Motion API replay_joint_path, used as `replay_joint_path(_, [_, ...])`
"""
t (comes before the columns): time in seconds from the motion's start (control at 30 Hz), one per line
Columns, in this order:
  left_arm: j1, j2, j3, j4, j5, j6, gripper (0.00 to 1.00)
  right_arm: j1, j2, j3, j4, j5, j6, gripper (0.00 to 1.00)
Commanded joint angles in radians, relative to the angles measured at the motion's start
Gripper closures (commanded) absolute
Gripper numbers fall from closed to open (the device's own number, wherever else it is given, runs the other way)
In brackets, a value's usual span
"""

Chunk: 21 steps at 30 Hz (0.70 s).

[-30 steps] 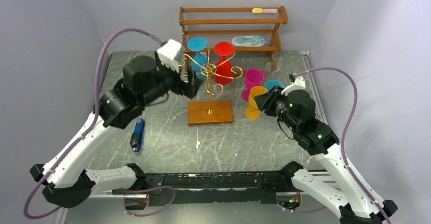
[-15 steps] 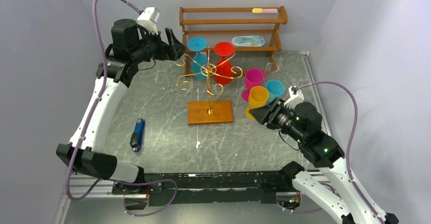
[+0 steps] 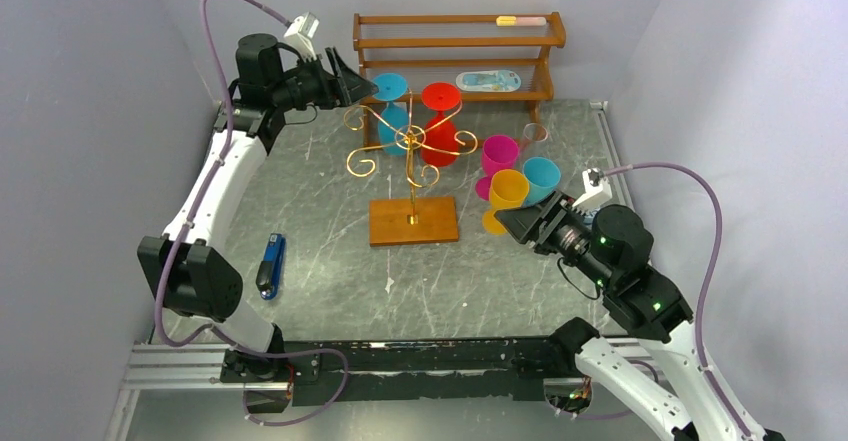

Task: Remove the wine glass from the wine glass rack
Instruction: Pick up the wine glass from the wine rack.

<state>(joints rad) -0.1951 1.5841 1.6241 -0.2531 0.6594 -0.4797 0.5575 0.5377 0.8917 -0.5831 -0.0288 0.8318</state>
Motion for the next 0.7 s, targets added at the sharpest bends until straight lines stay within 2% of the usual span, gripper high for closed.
replay_joint_path(0.0, [0.003, 0.029, 0.014, 0.073, 0.038, -0.048, 0.26, -0.002, -0.024, -0.006, 0.002, 0.017, 0.024, 0.45])
replay_joint_path(0.53, [-0.007, 0.125, -0.051, 0.286, 0.101, -0.238, 0.56, -0.002, -0.031, 0.004, -0.028, 0.081, 0.058, 0.43])
replay_joint_path(0.67, [-0.007, 0.122, -0.067, 0.3, 0.092, -0.25, 0.6, -0.002, -0.037, 0.009, -0.04, 0.099, 0.054, 0.43])
